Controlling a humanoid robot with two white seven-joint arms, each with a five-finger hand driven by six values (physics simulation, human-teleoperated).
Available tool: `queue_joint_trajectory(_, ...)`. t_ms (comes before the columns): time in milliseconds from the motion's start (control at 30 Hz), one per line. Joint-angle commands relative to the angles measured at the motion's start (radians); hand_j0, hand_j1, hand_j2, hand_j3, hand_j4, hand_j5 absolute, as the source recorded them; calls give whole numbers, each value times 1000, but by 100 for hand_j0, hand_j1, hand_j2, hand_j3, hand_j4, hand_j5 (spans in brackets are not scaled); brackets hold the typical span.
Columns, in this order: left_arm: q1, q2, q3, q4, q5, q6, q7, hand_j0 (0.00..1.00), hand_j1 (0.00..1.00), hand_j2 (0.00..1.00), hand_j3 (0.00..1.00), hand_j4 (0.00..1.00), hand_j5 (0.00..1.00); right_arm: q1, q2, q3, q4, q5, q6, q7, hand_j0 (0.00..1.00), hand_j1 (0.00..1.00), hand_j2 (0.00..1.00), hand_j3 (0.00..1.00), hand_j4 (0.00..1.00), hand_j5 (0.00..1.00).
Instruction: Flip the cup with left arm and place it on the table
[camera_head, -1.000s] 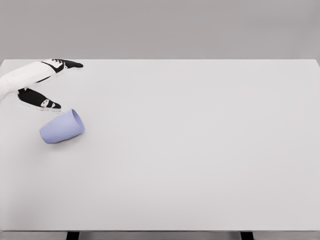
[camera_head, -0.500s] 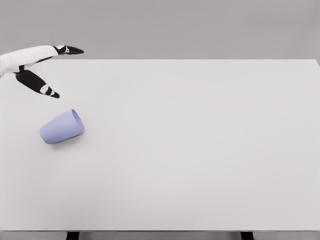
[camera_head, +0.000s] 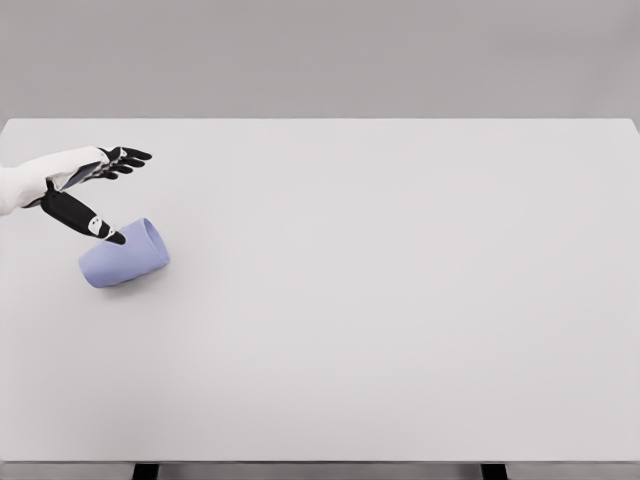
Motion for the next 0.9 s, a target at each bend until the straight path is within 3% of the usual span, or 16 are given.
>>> queue_joint_trajectory(0, 0, 1, -1, -1, 2, 4, 0, 100, 100, 100, 100, 100, 100, 0, 0, 0, 0, 0, 0, 0, 100, 100, 100, 100, 100, 100)
queue_joint_trajectory(300, 18, -6, -1, -1, -7, 47, -5, 100, 100, 100, 100, 100, 100, 0, 0, 0, 0, 0, 0, 0, 100, 100, 100, 100, 100, 100)
queue_joint_trajectory(633, 83, -39, -1, 2, -76, 53, -5, 100, 100, 100, 100, 100, 100, 0, 0, 0, 0, 0, 0, 0, 100, 100, 100, 100, 100, 100)
queue_joint_trajectory(867, 92, -53, -1, 2, -110, 84, -2, 100, 100, 100, 100, 100, 100, 0, 0, 0, 0, 0, 0, 0, 100, 100, 100, 100, 100, 100)
